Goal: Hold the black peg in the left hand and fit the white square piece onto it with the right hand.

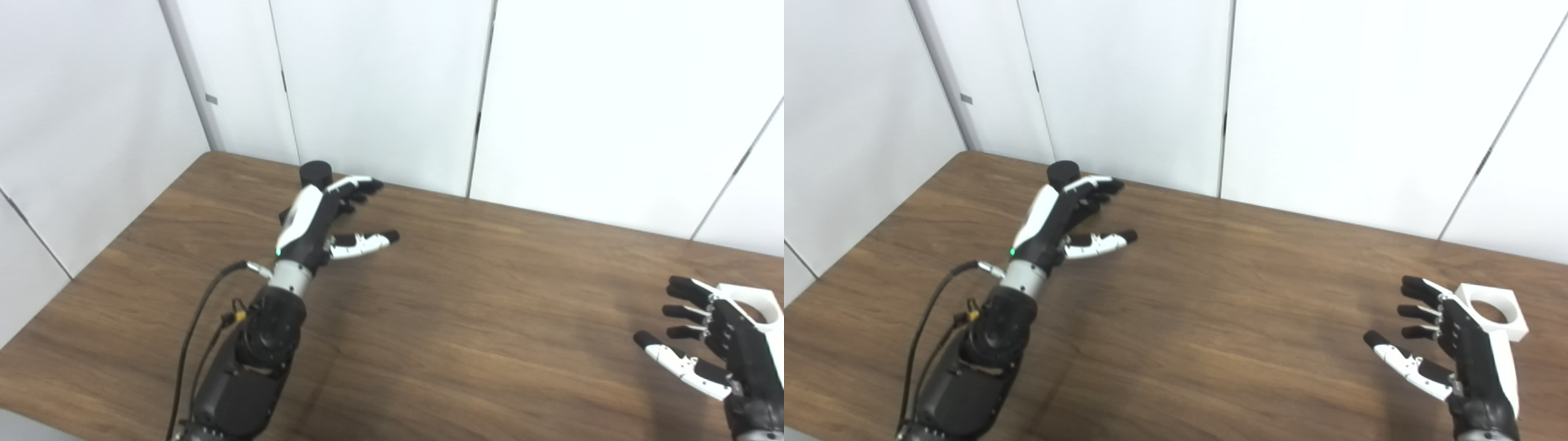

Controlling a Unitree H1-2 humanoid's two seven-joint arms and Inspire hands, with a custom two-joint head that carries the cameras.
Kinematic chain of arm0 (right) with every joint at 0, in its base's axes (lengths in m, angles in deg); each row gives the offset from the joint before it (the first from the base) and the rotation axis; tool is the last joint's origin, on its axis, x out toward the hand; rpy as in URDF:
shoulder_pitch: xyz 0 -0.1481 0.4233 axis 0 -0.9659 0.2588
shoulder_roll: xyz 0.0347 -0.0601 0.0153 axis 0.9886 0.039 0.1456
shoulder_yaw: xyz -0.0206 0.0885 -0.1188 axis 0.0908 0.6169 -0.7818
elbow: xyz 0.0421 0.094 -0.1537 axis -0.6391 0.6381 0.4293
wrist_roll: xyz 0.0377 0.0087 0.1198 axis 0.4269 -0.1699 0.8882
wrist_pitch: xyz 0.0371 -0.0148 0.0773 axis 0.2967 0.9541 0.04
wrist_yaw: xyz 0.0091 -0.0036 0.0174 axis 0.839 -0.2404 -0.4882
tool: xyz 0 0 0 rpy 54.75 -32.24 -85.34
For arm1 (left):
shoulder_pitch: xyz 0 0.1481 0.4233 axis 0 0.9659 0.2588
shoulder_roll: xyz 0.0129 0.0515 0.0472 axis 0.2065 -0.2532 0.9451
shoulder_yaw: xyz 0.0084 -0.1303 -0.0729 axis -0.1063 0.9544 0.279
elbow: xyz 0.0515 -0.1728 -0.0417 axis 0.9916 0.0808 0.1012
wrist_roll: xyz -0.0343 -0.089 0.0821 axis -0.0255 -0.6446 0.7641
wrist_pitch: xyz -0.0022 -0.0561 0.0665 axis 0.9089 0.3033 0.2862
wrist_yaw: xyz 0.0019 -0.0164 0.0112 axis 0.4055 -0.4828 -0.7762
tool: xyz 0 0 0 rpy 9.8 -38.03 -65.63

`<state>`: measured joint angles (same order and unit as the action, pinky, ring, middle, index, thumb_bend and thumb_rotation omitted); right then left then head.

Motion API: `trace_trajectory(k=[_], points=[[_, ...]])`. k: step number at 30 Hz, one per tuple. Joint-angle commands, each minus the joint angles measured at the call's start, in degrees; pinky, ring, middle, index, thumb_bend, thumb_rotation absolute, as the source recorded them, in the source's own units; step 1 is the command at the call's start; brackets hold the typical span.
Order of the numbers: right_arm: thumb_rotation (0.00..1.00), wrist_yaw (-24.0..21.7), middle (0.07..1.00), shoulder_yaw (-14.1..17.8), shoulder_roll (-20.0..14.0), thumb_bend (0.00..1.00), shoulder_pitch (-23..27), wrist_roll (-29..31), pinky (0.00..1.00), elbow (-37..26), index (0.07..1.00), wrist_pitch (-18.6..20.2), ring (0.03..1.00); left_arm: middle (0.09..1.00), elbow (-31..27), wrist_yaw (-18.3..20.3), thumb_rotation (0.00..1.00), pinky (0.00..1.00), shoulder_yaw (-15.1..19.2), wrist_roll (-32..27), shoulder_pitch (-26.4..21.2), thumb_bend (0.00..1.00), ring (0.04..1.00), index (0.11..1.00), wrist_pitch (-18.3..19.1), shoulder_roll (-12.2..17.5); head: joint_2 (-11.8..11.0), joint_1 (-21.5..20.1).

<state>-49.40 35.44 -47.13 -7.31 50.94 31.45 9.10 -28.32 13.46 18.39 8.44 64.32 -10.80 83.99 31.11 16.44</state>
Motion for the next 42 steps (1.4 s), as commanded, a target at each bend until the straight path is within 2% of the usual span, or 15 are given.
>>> trace_trajectory(k=[1,4,9,14,16,19,25,32,42], points=[[0.0,-0.1,0.771,0.3,0.0,0.48,1.2,0.5,0.58,-2.4,0.759,-0.3,0.701,0.791,-1.6,-1.3,0.21,0.67,1.1,1.6,-3.8,0.76,0.776,0.754,0.2,2.2,0.1,0.0],[0.0,0.0,0.772,0.2,-0.1,0.49,1.2,0.4,0.58,-2.6,0.76,-0.2,0.698,0.804,-1.0,-1.6,0.18,0.67,1.8,1.9,-5.3,0.77,0.789,0.761,1.4,2.9,0.2,0.1],[0.0,0.0,0.764,0.1,0.0,0.48,1.2,0.2,0.57,-2.9,0.755,0.0,0.689,0.79,-0.6,-3.9,0.2,0.6,0.5,10.0,-7.1,0.79,0.776,0.757,3.9,5.3,0.3,-0.1],[0.0,0.1,0.766,0.0,-0.1,0.48,1.2,0.2,0.55,-2.8,0.75,-0.2,0.68,0.786,0.9,-6.0,0.22,0.66,0.4,13.9,-8.4,0.79,0.805,0.771,4.8,6.2,0.3,-0.1],[0.0,0.1,0.764,0.0,-0.1,0.48,1.1,-0.1,0.56,-2.9,0.747,0.1,0.678,0.803,2.3,-6.7,0.23,0.69,0.6,14.3,-9.0,0.79,0.83,0.781,4.1,6.7,0.4,0.0],[0.0,0.0,0.766,0.0,-0.1,0.48,1.1,-0.1,0.56,-3.2,0.75,0.3,0.678,0.842,4.0,-6.0,0.28,0.72,0.5,15.2,-10.3,0.79,0.86,0.808,5.9,8.0,0.4,-0.1],[0.0,0.2,0.761,0.0,0.0,0.49,1.2,0.3,0.55,-3.4,0.746,0.2,0.678,0.895,6.8,-4.7,0.3,0.76,0.2,15.7,-12.8,0.81,0.907,0.828,8.9,10.2,0.4,-0.1],[0.0,0.0,0.77,-0.1,0.0,0.49,1.2,0.3,0.55,-4.0,0.753,1.2,0.686,0.909,9.9,-5.5,0.34,0.75,-0.4,16.7,-14.5,0.83,0.922,0.821,11.3,11.6,0.4,-0.2],[0.0,-0.1,0.784,0.1,0.2,0.49,1.1,0.8,0.56,-4.5,0.763,2.1,0.696,0.929,13.6,-4.3,0.47,0.79,-1.7,16.2,-16.0,0.91,0.943,0.817,15.5,12.6,0.6,-0.1]])
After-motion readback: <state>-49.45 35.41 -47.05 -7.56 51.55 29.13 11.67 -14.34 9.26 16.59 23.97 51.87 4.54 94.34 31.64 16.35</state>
